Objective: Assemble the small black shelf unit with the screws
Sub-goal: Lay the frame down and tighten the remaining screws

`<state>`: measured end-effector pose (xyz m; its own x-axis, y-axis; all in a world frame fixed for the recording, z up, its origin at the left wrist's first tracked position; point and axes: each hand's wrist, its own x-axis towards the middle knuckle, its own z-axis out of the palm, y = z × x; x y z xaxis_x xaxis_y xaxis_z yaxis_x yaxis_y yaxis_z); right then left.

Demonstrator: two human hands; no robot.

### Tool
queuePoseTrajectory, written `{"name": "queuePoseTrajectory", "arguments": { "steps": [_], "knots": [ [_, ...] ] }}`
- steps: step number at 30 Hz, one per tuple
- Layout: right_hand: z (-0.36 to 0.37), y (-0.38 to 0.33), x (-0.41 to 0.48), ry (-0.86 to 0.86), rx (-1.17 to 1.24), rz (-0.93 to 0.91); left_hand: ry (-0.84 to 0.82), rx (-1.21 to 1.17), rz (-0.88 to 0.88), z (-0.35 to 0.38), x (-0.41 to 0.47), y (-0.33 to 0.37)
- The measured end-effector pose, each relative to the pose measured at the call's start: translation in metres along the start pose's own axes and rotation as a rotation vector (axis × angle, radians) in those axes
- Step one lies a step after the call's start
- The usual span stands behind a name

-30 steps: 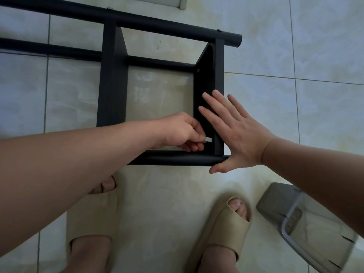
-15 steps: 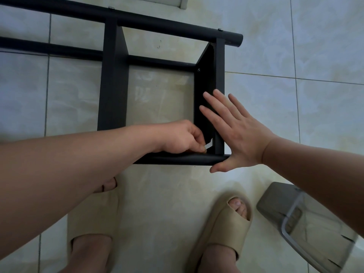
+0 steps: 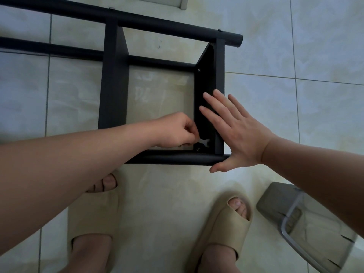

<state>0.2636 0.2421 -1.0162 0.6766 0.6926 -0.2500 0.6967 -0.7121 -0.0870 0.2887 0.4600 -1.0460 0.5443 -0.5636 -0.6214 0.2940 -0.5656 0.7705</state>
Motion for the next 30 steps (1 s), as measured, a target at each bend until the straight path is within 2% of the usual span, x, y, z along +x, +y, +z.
{"name": "queuePoseTrajectory", "arguments": {
  "steps": [3, 9, 14, 21, 30],
  "knots": [
    [0.000, 0.000, 0.000, 0.001, 0.002, -0.001, 0.031, -0.079, -0.020, 0.006, 0.002, 0.003],
    [0.001, 0.001, 0.000, 0.011, 0.000, -0.006, -0.123, -0.607, -0.183, 0.013, 0.002, 0.008],
    [0.002, 0.001, 0.000, 0.018, -0.002, -0.009, -0.111, -0.768, -0.227, 0.013, 0.003, 0.008],
    [0.003, 0.002, 0.000, 0.023, -0.009, -0.013, -0.049, -0.665, -0.171, 0.019, 0.005, 0.010],
    [0.005, 0.001, -0.002, 0.051, -0.030, -0.008, -0.047, -0.688, -0.164, 0.018, 0.005, 0.008]
  ]
}}
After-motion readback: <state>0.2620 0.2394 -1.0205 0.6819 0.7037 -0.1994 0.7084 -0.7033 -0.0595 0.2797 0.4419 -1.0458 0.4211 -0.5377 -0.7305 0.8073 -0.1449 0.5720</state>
